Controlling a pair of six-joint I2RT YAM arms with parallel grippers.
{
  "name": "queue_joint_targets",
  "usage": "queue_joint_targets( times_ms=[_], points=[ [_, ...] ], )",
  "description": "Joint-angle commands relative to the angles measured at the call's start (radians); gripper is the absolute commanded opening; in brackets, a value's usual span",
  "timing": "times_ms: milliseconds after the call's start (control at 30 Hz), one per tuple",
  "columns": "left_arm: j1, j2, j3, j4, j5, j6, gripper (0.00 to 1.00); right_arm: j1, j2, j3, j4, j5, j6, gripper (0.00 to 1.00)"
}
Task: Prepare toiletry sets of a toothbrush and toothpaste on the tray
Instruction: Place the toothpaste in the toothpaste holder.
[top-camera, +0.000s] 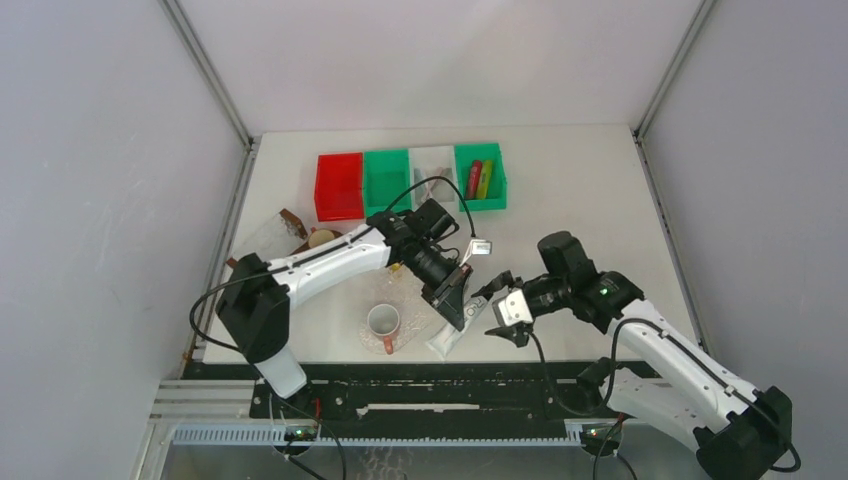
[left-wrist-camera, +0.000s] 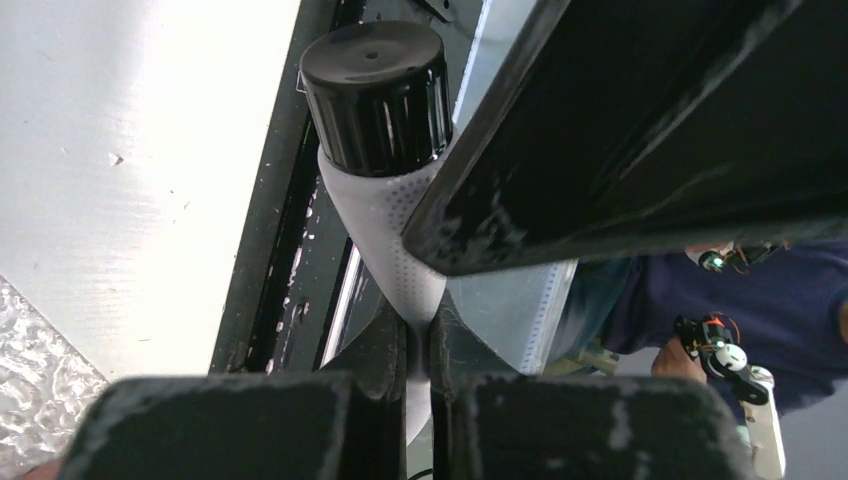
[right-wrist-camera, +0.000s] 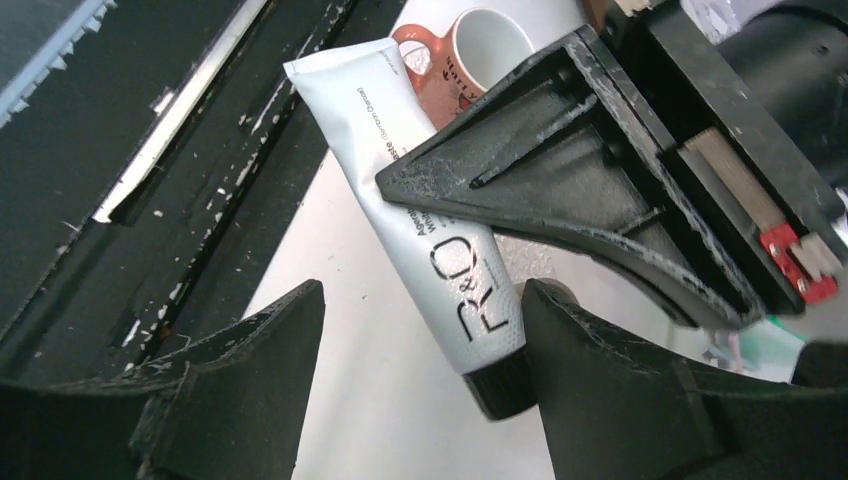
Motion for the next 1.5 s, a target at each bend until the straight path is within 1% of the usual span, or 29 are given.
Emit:
queue_joint_targets(
  times_ms=[0,100,167,267,367,467,533,633,733,800,900,967,1067,1167,1233,1300,1367,1433,1467],
  points=[
    [-0.021,0.029,0.099,-0.061,0.096,0.065,0.00,0.082,0.014,-0.021,0.055,0.128,-0.036,0.79],
    [-0.029,0.049,0.110,-0.073,0.111,0.080,0.01,0.151,0.025,-0.045,0.073,0.226,-0.062,0.77],
    [-0.030,0.061,0.114,-0.078,0.120,0.089,0.01,0.204,0.026,-0.067,0.110,0.323,-0.064,0.74],
    [-0.031,0.075,0.120,-0.089,0.130,0.100,0.01,0.261,0.027,-0.089,0.145,0.401,-0.068,0.68],
    [-0.032,0.083,0.122,-0.090,0.148,0.107,0.02,0.299,0.030,-0.102,0.174,0.466,-0.068,0.60],
    [-0.031,0.090,0.125,-0.095,0.155,0.118,0.05,0.323,0.026,-0.104,0.185,0.488,-0.067,0.50],
    [-0.030,0.096,0.126,-0.099,0.150,0.124,0.10,0.325,0.018,-0.105,0.186,0.480,-0.065,0.43],
    [-0.028,0.087,0.121,-0.093,0.132,0.128,0.22,0.324,0.006,-0.105,0.181,0.468,-0.053,0.33],
    [-0.013,0.043,0.087,-0.026,0.112,0.088,0.34,0.309,-0.002,-0.091,0.165,0.431,-0.039,0.26],
    [0.003,-0.010,0.051,0.036,0.089,0.049,0.42,0.296,-0.005,-0.080,0.152,0.399,-0.026,0.24],
    [0.041,-0.123,-0.037,0.180,0.049,-0.031,0.49,0.270,-0.015,-0.070,0.136,0.362,-0.012,0.22],
    [0.069,-0.227,-0.118,0.312,-0.026,-0.113,0.53,0.245,-0.023,-0.061,0.120,0.327,0.002,0.21],
    [0.101,-0.411,-0.264,0.542,-0.128,-0.207,0.55,0.202,-0.037,-0.037,0.095,0.266,0.036,0.20],
    [0.105,-0.608,-0.416,0.788,-0.240,-0.242,0.63,0.140,-0.045,-0.005,0.075,0.190,0.096,0.18],
    [0.105,-0.729,-0.514,0.922,-0.309,-0.252,0.69,0.101,-0.042,0.021,0.070,0.140,0.160,0.17],
    [0.105,-0.845,-0.613,1.051,-0.379,-0.261,0.77,0.059,-0.035,0.050,0.064,0.080,0.224,0.17],
    [0.105,-0.962,-0.720,1.199,-0.442,-0.279,0.89,0.019,-0.026,0.077,0.062,0.019,0.291,0.17],
    [0.105,-1.045,-0.823,1.338,-0.491,-0.293,0.98,-0.022,-0.014,0.099,0.064,-0.054,0.360,0.17],
    [0.105,-1.079,-0.870,1.393,-0.503,-0.293,1.00,-0.043,-0.007,0.108,0.069,-0.098,0.401,0.17]
  ],
)
